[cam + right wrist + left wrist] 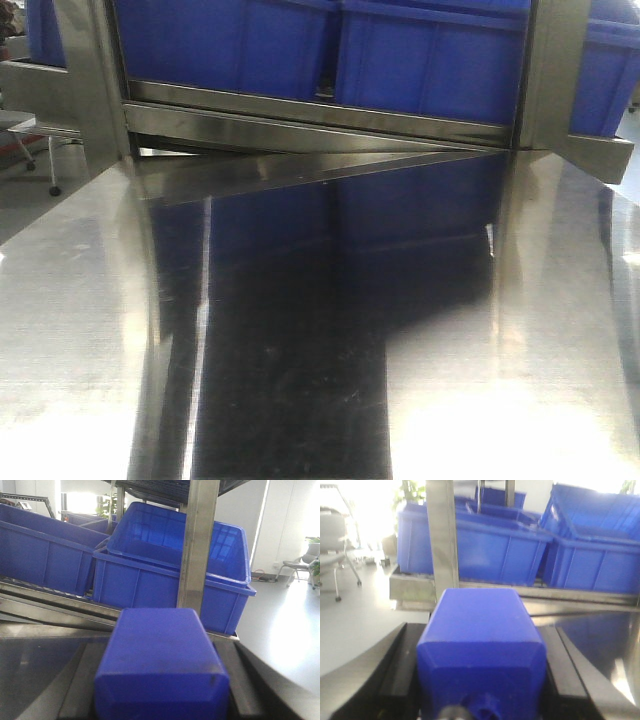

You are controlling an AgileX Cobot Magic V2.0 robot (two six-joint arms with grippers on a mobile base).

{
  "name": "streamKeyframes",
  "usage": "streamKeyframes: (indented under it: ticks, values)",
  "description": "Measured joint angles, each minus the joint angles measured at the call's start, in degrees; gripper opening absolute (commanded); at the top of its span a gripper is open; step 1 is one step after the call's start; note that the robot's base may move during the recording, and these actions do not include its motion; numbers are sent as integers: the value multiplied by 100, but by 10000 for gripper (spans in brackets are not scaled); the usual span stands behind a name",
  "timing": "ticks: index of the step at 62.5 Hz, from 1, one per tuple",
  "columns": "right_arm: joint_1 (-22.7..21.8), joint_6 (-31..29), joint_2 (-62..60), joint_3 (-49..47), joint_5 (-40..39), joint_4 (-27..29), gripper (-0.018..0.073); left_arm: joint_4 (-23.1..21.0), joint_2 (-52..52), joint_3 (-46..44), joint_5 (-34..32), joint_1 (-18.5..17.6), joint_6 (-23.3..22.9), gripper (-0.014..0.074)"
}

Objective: Pick and sort blue part to right shelf
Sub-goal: 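Lift the blue part with the left gripper off the table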

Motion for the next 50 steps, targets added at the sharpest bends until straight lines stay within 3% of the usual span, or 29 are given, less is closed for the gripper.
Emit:
streamKeyframes:
  ticks: [50]
  values:
    - [0, 0, 0, 0, 0, 0, 356, 9, -103, 12, 0, 0, 0, 386]
